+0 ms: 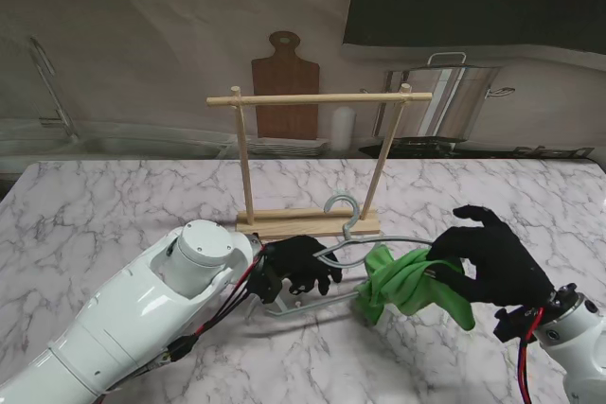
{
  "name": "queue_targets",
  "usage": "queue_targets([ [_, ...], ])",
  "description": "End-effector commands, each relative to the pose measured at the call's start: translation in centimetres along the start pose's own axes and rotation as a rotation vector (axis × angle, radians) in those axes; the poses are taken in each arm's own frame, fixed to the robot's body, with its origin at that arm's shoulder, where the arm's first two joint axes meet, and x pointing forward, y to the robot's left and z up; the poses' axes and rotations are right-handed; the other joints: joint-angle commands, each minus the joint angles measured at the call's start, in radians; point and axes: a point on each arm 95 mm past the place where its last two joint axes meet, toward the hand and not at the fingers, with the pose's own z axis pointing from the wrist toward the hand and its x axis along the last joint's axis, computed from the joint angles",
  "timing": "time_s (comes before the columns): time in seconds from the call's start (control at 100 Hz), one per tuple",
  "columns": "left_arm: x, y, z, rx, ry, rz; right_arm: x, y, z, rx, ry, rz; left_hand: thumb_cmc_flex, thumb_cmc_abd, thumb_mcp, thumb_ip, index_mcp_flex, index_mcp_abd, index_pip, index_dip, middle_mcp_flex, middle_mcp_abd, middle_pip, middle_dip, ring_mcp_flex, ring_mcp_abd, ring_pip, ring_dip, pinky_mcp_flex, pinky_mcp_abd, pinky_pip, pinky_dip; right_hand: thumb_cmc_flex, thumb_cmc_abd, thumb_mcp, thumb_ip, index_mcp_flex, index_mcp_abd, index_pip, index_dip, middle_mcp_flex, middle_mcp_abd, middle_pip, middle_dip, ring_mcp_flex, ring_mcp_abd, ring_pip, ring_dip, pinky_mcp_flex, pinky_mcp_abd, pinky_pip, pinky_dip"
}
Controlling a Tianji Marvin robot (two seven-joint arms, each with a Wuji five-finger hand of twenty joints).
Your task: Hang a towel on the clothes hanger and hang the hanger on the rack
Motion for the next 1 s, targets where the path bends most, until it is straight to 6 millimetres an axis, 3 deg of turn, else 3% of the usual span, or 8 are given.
queue_targets([
  [0.0, 0.4, 0.9, 0.0, -0.04, 0.009, 0.024, -0.6, 0.0, 0.5, -0.021, -0.017, 0.018, 0.073, -0.017, 0.037, -0.02, 0.057, 0.007, 0.024, 0.032, -0.003, -0.006, 0.003, 0.011, 0.016, 0.105, 0.029, -0.008, 0.067, -0.079, 0.312, -0.019, 0.05, 0.015, 0.041, 0.016, 0.029, -0.058, 0.023, 0.006, 0.024, -0.011, -0.008, 0.012, 0.024, -0.009, 0.003, 0.011, -0.008, 0.029, -0.019, 0.017],
  [0.41, -0.1, 2.3, 1.1, -0.127, -0.004, 0.038, -1.9, -0.8, 3.0, -0.071, -0.007, -0.074, 0.073, -0.017, 0.038, -0.02, 0.057, 0.009, 0.021, 0.032, -0.004, -0.004, 0.001, 0.01, 0.014, 0.104, 0.027, -0.008, 0.067, -0.079, 0.312, -0.019, 0.043, 0.004, 0.061, 0.011, 0.027, -0.066, 0.034, 0.001, 0.022, -0.016, -0.004, 0.017, 0.024, -0.015, 0.008, 0.013, -0.006, 0.022, -0.022, 0.02],
  [0.99, 0.2, 2.5, 0.6, -0.126, 0.044, -0.075, -3.3, -3.8, 3.4, -0.031, -0.035, -0.11, 0.073, -0.019, 0.041, -0.021, 0.057, 0.012, 0.017, 0.033, -0.005, -0.001, 0.0, 0.011, 0.015, 0.104, 0.028, -0.007, 0.067, -0.079, 0.312, -0.019, 0.038, 0.016, 0.056, 0.008, 0.018, -0.074, 0.035, 0.003, 0.009, -0.023, 0.002, 0.02, 0.016, -0.024, 0.011, 0.012, -0.012, 0.014, -0.023, 0.022],
])
